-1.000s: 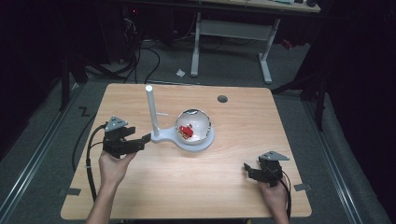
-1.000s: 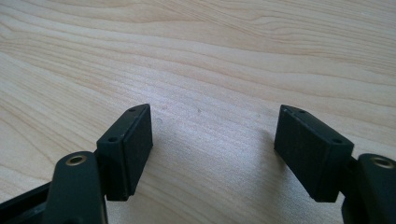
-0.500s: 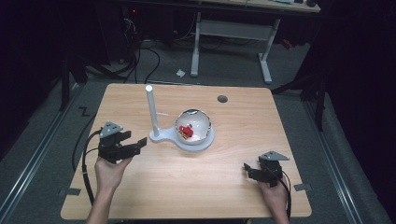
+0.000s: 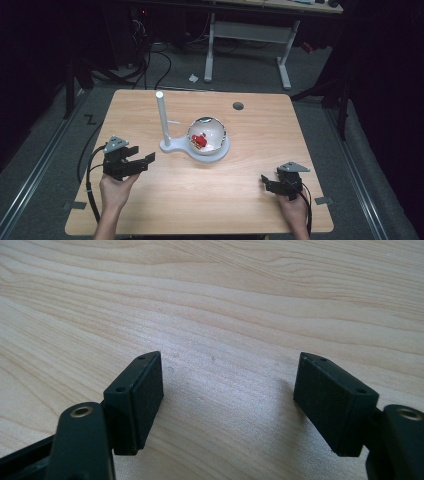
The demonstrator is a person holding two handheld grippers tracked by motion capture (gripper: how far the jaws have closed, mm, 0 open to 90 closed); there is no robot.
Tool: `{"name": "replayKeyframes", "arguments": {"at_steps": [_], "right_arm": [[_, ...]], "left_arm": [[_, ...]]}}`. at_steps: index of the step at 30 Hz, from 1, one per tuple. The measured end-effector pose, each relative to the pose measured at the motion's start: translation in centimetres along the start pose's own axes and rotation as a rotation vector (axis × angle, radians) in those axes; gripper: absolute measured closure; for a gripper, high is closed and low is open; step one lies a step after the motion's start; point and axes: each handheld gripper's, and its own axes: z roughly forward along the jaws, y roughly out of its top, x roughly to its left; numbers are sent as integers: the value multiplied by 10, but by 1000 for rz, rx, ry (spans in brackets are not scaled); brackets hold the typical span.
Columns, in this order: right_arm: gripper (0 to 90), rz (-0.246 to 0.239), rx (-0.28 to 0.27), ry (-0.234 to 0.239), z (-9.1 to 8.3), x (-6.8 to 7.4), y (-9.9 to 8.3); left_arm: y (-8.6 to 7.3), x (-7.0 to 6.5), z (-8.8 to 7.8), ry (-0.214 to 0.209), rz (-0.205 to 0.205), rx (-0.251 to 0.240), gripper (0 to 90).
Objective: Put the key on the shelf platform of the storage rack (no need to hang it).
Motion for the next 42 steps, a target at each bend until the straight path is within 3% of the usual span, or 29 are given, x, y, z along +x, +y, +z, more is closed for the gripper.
{"name": "replayKeyframes", "arguments": {"at_steps": [20,26,42], "right_arm": [[282,-1,0,-1,0,0,0],[282,0,0,-1,0,0,0],[282,-1,0,-1,0,0,0]], "left_arm": [[-27,4,12,-11,-24,53,307],[-36,7,16,-42,-55,65,306],[-61,13,29,-20,-86,90,302]]}}
